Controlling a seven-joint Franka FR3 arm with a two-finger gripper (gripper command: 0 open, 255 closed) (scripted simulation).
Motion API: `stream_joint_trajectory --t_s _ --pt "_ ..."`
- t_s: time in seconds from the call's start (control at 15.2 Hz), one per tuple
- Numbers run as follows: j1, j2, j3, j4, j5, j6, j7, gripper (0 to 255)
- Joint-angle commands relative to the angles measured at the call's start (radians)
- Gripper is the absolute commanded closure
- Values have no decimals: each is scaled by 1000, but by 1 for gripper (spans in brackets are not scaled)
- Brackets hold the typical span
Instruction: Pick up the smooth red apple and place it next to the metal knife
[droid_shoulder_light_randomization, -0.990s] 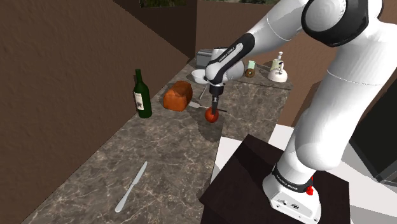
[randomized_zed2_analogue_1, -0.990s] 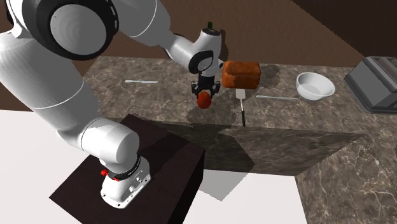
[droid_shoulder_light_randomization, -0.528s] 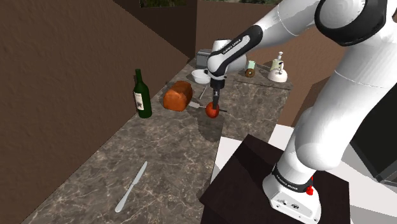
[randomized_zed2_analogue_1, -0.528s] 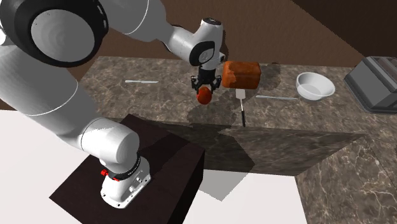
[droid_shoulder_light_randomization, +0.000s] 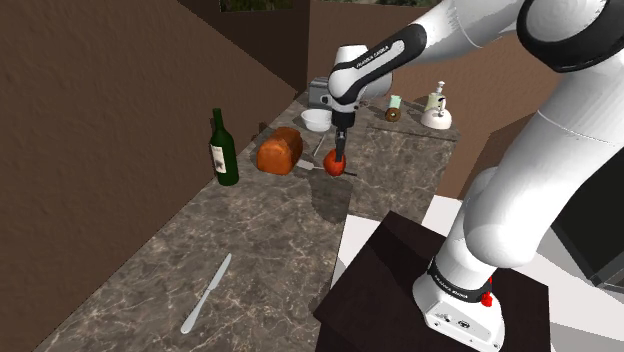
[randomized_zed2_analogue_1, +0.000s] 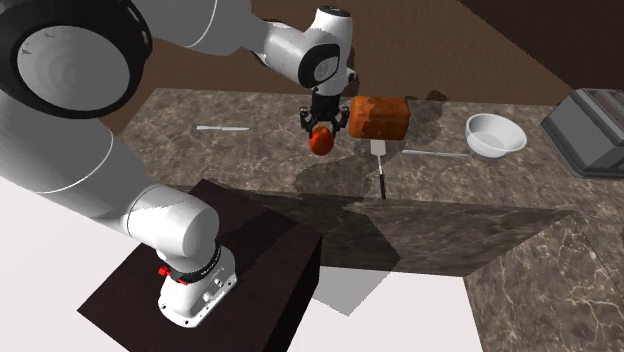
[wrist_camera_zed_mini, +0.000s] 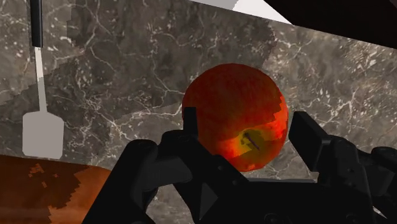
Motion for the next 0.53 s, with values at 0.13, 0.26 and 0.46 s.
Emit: stream_joint_trajectory --t_s 0.13,0.26,0.46 --pt "-1 -31 4 28 -12 -57 10 255" --pt "10 -39 20 22 -12 -59 37 255" --pt "44 -53 67 5 -5 -55 114 255"
